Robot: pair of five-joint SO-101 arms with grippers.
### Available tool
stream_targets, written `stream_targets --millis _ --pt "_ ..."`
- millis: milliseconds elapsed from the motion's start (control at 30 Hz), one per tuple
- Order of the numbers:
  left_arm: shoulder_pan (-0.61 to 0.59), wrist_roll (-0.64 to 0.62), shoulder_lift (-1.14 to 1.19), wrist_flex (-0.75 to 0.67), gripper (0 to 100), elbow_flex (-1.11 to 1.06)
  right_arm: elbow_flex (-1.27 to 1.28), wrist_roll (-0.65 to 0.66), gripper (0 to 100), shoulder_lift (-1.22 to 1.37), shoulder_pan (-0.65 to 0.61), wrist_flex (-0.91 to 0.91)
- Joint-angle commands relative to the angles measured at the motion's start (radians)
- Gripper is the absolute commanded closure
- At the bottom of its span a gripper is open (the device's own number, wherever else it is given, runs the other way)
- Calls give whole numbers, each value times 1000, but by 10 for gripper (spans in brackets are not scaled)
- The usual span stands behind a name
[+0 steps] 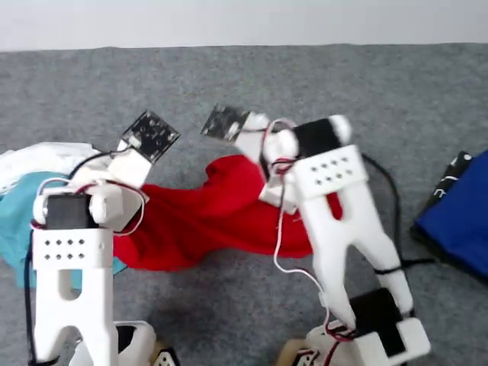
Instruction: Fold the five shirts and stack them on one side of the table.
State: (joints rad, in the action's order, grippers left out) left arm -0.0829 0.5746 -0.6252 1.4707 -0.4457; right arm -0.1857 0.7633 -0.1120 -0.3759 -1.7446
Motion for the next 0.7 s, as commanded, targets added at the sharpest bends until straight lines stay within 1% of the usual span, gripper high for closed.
stream_targets --millis 0,100,233,333,467,567,667 --pt "49 -44 -12 55 997 182 -138 -6 988 -88 70 -44" --pt "81 -140 -12 55 997 303 -163 -6 987 -151 143 -44" --pt "123 -206 -12 55 997 463 -163 -9 987 -248 259 -44" --pt "144 -213 -12 44 997 579 -163 -6 985 -325 349 -42" --pt "157 -212 -12 -46 997 708 -164 -6 985 -433 470 -15" --pt "149 -209 -12 -112 997 766 -164 -6 985 -503 535 -13" --pt "155 -209 -12 -126 997 811 -164 -8 985 -564 593 18"
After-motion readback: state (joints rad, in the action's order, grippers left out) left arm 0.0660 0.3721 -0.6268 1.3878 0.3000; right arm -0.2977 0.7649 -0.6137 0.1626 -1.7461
